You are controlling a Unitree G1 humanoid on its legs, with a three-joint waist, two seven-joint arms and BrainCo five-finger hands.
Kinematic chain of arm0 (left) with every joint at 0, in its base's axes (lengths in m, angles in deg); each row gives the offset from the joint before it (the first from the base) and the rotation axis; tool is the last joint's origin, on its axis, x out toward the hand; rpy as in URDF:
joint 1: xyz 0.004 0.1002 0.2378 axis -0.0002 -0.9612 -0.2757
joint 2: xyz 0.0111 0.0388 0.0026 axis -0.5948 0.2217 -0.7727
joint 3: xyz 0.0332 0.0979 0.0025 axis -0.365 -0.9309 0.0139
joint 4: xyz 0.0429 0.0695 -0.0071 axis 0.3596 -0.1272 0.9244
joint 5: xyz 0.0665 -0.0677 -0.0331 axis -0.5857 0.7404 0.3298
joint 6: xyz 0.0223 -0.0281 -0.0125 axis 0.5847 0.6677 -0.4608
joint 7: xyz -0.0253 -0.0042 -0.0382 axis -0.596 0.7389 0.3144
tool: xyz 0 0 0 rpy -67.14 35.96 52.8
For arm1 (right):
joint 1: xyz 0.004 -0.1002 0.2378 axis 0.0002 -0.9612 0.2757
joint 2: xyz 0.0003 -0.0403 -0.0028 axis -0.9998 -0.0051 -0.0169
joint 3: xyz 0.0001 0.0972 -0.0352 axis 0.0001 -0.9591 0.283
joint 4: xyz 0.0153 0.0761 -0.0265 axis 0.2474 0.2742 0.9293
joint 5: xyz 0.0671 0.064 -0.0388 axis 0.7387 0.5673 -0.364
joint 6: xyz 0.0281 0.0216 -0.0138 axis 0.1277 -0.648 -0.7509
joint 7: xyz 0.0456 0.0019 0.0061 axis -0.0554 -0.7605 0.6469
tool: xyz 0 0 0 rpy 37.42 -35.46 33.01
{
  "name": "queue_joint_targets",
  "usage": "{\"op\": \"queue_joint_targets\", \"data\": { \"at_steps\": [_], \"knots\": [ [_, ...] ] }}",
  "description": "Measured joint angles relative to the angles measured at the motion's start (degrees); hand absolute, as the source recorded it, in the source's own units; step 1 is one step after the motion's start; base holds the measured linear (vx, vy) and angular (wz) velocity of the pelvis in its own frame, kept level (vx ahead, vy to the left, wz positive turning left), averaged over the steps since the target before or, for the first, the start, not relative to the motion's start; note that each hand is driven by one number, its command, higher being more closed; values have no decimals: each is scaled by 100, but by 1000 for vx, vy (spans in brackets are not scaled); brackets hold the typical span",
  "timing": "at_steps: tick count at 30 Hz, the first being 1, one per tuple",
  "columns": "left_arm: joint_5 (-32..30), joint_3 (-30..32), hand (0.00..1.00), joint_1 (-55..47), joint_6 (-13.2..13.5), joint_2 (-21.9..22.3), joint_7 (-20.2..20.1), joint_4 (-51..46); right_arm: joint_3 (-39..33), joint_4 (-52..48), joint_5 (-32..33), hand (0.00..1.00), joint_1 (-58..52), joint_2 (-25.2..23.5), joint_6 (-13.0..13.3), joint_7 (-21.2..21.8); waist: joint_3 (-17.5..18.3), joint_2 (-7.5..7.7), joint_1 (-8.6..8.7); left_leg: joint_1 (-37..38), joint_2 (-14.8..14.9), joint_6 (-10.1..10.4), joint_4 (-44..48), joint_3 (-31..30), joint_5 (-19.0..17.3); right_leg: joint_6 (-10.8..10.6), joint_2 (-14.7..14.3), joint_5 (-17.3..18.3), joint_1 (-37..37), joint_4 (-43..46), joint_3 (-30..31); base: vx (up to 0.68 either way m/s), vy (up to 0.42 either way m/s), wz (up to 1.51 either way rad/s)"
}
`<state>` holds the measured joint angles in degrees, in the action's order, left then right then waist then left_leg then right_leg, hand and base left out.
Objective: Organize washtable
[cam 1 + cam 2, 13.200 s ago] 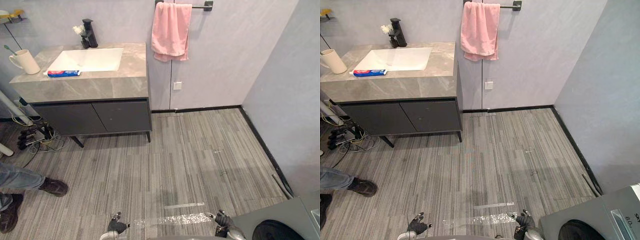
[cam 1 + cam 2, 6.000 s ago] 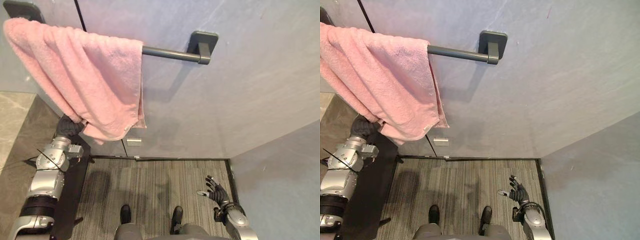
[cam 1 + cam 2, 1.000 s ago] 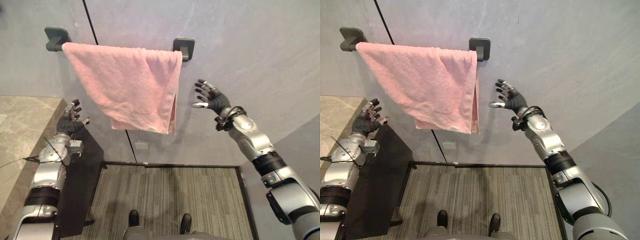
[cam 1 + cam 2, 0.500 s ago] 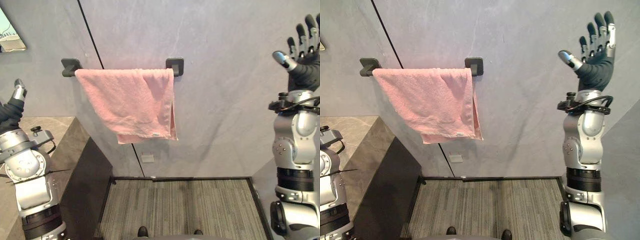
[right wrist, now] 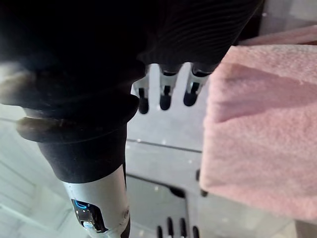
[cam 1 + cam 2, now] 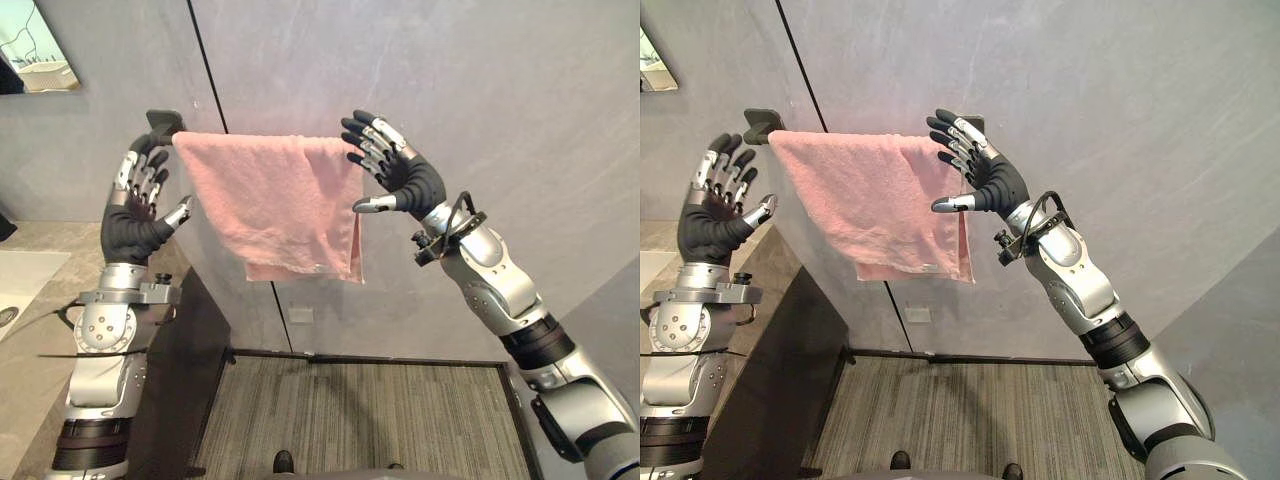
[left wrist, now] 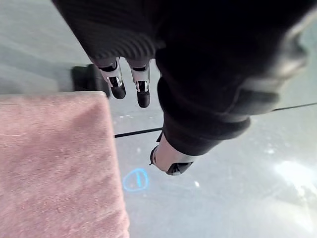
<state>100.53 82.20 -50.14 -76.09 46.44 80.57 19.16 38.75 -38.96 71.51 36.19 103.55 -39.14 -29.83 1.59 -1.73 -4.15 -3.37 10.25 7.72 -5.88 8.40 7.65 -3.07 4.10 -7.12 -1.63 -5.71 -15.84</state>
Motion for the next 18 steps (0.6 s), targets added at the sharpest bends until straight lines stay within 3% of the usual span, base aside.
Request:
{"op": "queue_joint_targets", "data": {
  "at_steps": [7,11,18],
  "knots": [
    [530,-614,0,518,-16,-411,-506,981,260,628,332,0,289,28,-15,120,-179,210,-89,-406,-24,-38,1,-30,61,48,3,-87,-388,3,7,39,2,3],
    [638,-1162,0,1452,-110,-419,-595,2147,262,1179,368,0,660,-217,-26,149,-574,387,-120,-777,-26,-60,4,-29,174,84,0,-197,-759,4,13,0,0,0],
    [736,-1415,0,2290,-169,-422,-609,3019,257,1368,364,0,844,-639,-29,55,-869,452,-77,-916,-29,-69,33,132,215,109,-10,-279,-997,4,173,14,13,-11]
  ]
}}
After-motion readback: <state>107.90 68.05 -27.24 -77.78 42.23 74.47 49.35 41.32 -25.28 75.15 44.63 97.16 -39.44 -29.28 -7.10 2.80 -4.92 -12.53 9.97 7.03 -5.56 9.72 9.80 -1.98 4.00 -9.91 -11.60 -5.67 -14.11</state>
